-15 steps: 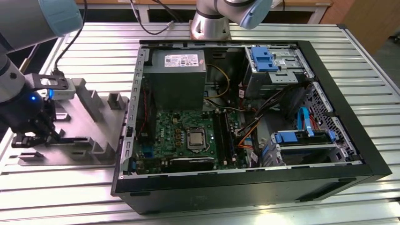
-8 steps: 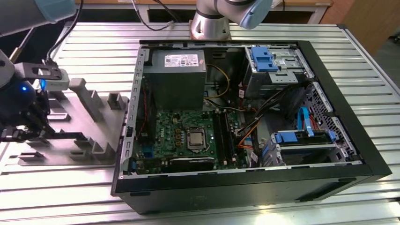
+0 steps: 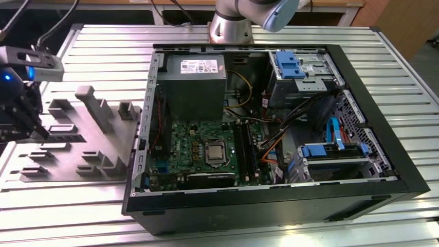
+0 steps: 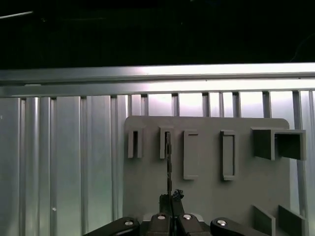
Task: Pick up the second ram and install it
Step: 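Pick up the second ram and move it above second insertion slot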
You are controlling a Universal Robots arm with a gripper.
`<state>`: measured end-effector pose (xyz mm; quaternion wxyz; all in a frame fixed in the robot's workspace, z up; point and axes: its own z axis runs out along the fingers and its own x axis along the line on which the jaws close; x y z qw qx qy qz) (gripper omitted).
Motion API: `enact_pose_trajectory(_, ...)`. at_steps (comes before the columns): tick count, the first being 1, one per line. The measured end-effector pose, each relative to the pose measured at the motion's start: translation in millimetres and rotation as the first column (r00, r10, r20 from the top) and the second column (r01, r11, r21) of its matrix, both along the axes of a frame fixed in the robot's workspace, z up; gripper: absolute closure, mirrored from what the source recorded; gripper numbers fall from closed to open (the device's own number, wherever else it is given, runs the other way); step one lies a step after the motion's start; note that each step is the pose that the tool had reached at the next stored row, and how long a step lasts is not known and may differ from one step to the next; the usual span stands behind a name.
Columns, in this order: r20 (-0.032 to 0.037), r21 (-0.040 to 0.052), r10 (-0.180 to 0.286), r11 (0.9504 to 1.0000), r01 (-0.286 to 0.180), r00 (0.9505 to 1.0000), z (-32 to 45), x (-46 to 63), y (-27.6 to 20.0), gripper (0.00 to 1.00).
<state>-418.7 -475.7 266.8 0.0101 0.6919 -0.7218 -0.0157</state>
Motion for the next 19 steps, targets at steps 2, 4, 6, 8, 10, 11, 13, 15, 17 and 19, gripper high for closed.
enact_pose_trajectory(2, -0.0001, 0.0, 0.0, 1.0, 0.0, 1.0, 9.3, 0.0, 0.0, 0.89)
enact_pose_trajectory(4, -0.0001, 0.0, 0.0, 1.0, 0.0, 1.0, 18.4, 0.0, 0.0, 0.89)
enact_pose_trajectory(6, 0.0001, 0.0001, 0.0, 1.0, 0.0, 1.0, 27.4, 0.0, 0.0, 0.89)
enact_pose_trajectory(8, -0.0001, -0.0001, 0.0, 1.0, 0.0, 1.0, 36.4, 0.0, 0.0, 0.89)
enact_pose_trajectory(10, -0.0001, 0.0, 0.0, 1.0, 0.0, 1.0, 45.4, 0.0, 0.0, 0.89)
enact_pose_trajectory(11, 0.0, 0.0, 0.0, 1.0, 0.0, 1.0, 50.3, 0.0, 0.0, 0.89)
enact_pose_trajectory(13, -0.0001, -0.0001, 0.0, 1.0, 0.0, 1.0, 59.3, 0.0, 0.0, 0.89)
enact_pose_trajectory(15, 0.0, 0.0, 0.0, 1.0, 0.0, 1.0, 68.3, 0.0, 0.0, 0.89)
enact_pose_trajectory(17, -0.0001, -0.0001, 0.0, 1.0, 0.0, 1.0, 77.3, 0.0, 0.0, 0.89)
enact_pose_trajectory(19, -0.0001, 0.0, 0.0, 1.0, 0.0, 1.0, 86.7, 0.0, 0.0, 0.89)
